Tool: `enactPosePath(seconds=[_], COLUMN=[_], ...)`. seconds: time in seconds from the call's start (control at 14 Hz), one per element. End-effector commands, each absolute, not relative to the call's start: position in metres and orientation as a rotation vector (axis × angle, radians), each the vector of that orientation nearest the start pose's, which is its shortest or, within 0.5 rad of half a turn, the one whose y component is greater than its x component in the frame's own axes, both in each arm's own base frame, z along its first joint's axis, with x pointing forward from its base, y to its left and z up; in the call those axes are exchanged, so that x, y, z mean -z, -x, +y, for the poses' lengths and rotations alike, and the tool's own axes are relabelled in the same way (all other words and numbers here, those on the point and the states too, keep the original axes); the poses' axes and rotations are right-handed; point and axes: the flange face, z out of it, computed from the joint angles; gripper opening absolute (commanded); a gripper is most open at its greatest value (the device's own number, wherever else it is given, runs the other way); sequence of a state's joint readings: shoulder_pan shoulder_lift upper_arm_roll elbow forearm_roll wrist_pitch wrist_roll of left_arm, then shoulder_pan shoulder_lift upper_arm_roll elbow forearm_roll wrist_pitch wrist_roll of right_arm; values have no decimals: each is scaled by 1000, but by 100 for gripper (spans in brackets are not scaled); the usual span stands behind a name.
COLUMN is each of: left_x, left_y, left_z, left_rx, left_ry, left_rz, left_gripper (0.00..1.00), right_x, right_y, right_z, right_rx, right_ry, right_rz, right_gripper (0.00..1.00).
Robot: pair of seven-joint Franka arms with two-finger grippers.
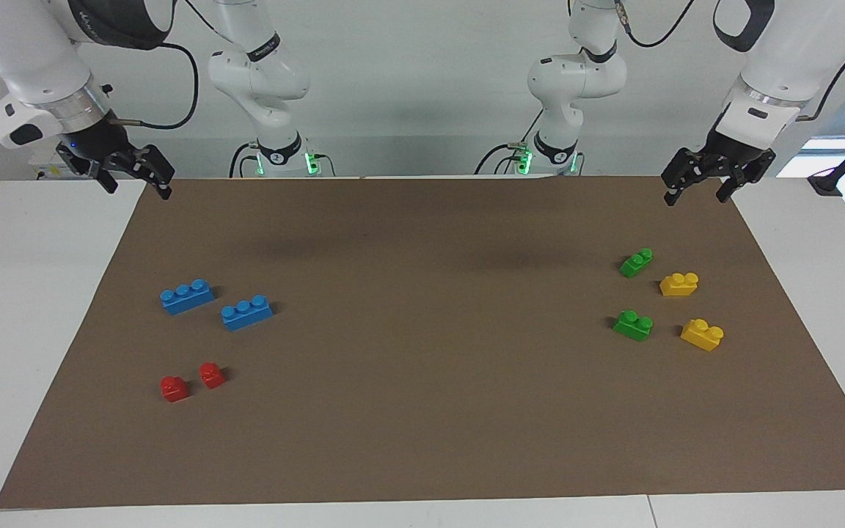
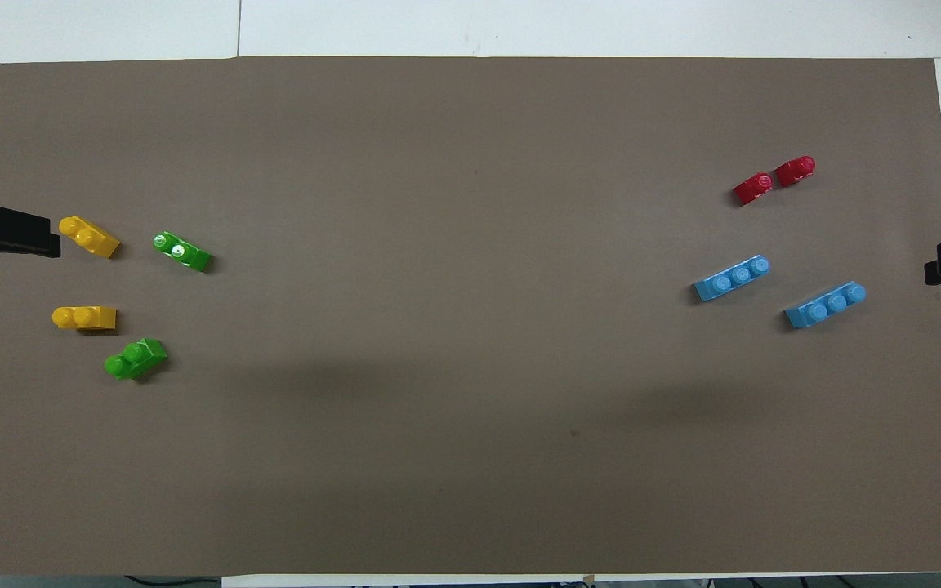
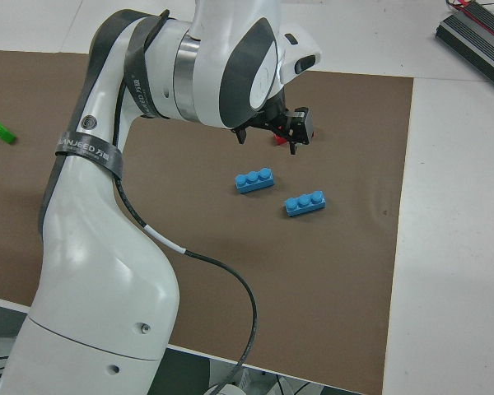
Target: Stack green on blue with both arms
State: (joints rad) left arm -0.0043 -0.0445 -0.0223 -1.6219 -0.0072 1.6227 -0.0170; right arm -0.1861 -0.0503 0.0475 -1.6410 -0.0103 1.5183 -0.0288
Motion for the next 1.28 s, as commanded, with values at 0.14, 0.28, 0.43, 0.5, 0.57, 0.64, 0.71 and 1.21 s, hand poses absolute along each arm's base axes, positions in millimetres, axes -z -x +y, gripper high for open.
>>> enactPosePath(seconds=[0.14,0.28,0.43,0.5,0.57,0.64,0.71,1.21], left_x=[-633,-634,-633,-637,-639,-640,-640,-594], left_y=[-542,-542,-541,-539,-537,-536,-536,-517], left_z=[-11,-10,-11,-8,-6,0,6,13], left_rx=[79,94,82,89,94,94,96,168], left_ry=[3137,3137,3137,3137,3137,3136,3137,3061], left_rz=[29,17,19,12,5,-19,-45,-784], left_gripper=[100,100,100,100,100,100,100,100], right_x=[-616,-616,-616,-616,-615,-616,-616,-616], right_y=[-524,-524,-524,-523,-523,-523,-524,-527], right_z=[-41,-36,-36,-36,-36,-36,-36,-30], right_rx=[-126,-121,-126,-126,-130,-130,-128,-87], right_ry=[3139,3139,3138,3138,3137,3138,3138,3142], right_rz=[85,87,90,87,87,87,87,63], right_gripper=[100,100,100,100,100,100,100,100])
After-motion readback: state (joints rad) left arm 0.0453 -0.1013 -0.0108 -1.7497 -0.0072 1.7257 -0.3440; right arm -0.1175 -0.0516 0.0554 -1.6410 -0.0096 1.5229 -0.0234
